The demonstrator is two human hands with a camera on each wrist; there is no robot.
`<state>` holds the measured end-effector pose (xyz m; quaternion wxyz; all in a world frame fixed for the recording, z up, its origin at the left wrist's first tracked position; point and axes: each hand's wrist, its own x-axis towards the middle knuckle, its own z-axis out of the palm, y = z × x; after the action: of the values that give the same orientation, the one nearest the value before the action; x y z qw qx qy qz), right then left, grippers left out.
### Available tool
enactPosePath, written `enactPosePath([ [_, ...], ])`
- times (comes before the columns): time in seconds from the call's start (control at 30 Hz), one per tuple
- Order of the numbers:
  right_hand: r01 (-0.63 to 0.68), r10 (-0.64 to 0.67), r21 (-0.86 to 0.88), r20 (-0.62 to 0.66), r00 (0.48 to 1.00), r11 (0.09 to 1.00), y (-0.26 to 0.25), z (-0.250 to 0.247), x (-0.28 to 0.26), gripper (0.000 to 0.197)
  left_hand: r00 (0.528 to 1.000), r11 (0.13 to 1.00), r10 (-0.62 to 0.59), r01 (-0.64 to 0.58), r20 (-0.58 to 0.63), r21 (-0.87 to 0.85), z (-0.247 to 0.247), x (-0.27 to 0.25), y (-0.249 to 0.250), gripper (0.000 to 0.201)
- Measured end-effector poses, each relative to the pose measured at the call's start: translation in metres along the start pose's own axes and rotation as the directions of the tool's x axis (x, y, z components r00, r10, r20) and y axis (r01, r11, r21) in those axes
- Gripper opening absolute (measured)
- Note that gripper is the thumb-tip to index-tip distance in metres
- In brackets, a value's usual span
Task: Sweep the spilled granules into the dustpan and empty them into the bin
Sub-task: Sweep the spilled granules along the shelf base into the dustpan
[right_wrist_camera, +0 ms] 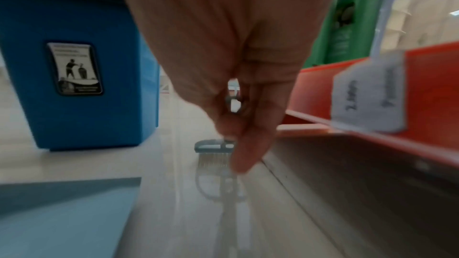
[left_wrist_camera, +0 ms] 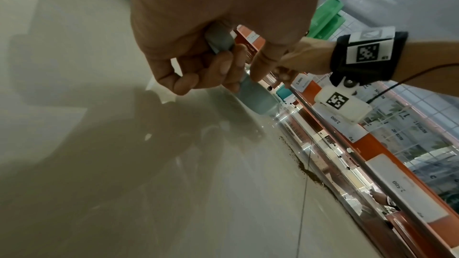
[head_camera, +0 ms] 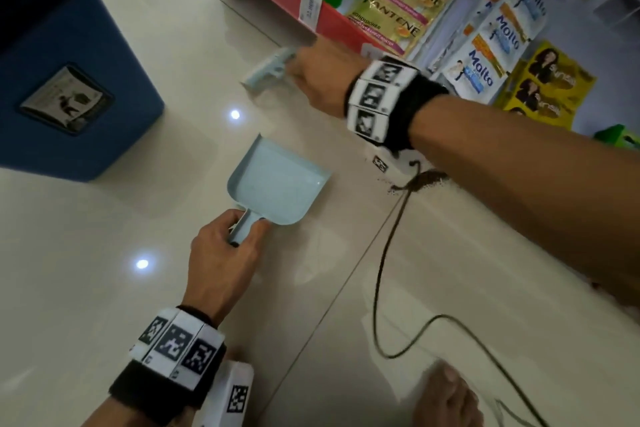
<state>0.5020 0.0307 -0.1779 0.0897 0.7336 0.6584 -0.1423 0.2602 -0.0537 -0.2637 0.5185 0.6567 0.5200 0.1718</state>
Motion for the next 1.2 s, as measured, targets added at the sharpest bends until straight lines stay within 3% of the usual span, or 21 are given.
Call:
enactPosePath([
  [0.2,-0.004,0.025,-0.072,0.291,0.956,0.997,0.053,0.018,-0.108,0.031,1.000,1.000,-0.006,0.006,0.020,0.013,-0.003,0.000,0.004,0.054],
  [0.27,-0.024,0.055,-0.100,0.316,0.947,0.995,0.071,0.015,-0.141,0.031,1.000,1.000,-0.007,0.006,0.016,0.008,-0.001,0.001,0.005,0.062],
  [0.33,-0.034,0.064,-0.113,0.267,0.962,0.993,0.083,0.007,-0.158,0.031,1.000,1.000,-0.003,0.003,0.017,0.004,0.002,0.002,0.007,0.067],
  [0.43,-0.018,0.016,0.023,0.107,0.994,1.000,0.081,-0.004,-0.153,0.034,1.000,1.000,0.004,-0.004,0.031,0.000,0.007,0.003,0.010,0.055],
  [0.5,0.023,-0.022,0.074,-0.007,1.000,0.997,0.070,-0.007,-0.134,0.033,0.999,1.000,0.003,-0.003,0.043,0.007,0.009,0.002,0.011,0.040],
  [0.63,0.052,-0.054,-0.022,-0.135,0.989,0.998,0.036,0.003,-0.077,0.026,0.999,1.000,0.011,-0.012,0.044,0.016,0.009,0.001,0.008,0.030],
  [0.83,-0.141,0.143,-0.147,0.004,0.990,0.979,0.028,0.028,-0.057,0.027,0.997,1.000,0.017,-0.017,0.070,-0.002,0.016,0.007,0.008,0.033],
  [1.0,-0.231,0.252,-0.142,0.149,0.956,0.962,0.061,0.043,-0.134,0.020,0.989,0.998,0.000,0.009,0.146,-0.060,0.025,0.007,0.013,0.052],
  [1.2,-0.290,0.304,-0.148,0.081,0.949,0.946,0.071,0.029,-0.203,0.019,0.975,0.999,0.018,-0.008,0.221,-0.047,0.033,0.005,0.025,0.041],
])
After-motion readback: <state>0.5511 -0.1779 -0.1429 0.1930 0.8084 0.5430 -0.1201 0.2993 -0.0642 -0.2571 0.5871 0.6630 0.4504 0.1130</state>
